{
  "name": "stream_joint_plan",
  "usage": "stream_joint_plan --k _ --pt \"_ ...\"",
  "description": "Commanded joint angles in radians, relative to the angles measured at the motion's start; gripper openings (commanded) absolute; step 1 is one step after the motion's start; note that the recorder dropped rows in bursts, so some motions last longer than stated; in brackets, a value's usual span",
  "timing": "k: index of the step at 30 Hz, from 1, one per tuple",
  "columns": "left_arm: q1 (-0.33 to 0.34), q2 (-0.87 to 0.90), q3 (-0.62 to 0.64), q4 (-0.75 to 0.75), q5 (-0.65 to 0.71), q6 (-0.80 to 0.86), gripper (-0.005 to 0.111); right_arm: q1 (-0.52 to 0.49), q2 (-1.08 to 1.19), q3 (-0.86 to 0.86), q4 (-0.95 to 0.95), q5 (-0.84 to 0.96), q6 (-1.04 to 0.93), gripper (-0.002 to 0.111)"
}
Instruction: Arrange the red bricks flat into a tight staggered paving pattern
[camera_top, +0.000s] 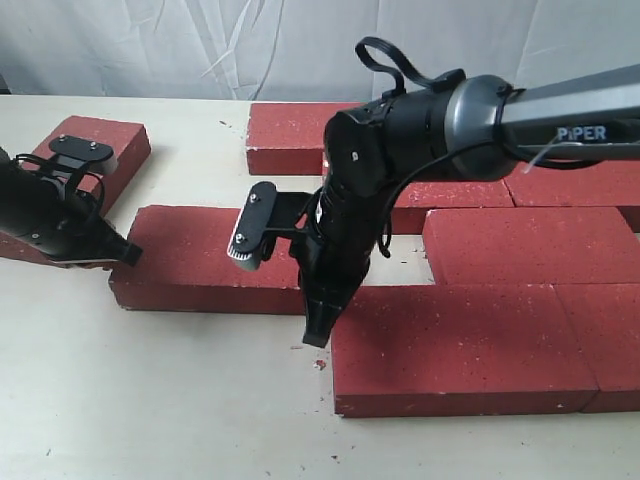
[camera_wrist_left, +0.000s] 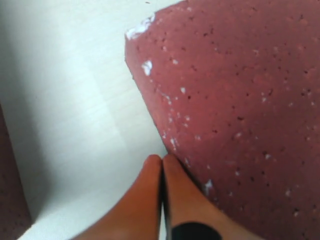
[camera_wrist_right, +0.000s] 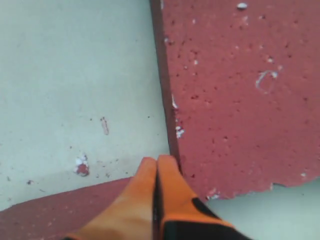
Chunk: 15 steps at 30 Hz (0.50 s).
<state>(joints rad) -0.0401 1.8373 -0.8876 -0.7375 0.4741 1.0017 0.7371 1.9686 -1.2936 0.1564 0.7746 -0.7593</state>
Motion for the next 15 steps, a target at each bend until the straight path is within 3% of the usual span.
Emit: stream_joint_plan --k 1,15 --pt "-0.011 0.004 -0.002 -0.016 0.000 0.004 0.000 0.000 -0.078 0.001 0.022 -0.018 0.086 0.000" --pt "-0.011 0.004 -0.002 -0.003 0.000 0.004 0.000 0.000 -0.121 0.001 0.105 0.071 0.177 0.000"
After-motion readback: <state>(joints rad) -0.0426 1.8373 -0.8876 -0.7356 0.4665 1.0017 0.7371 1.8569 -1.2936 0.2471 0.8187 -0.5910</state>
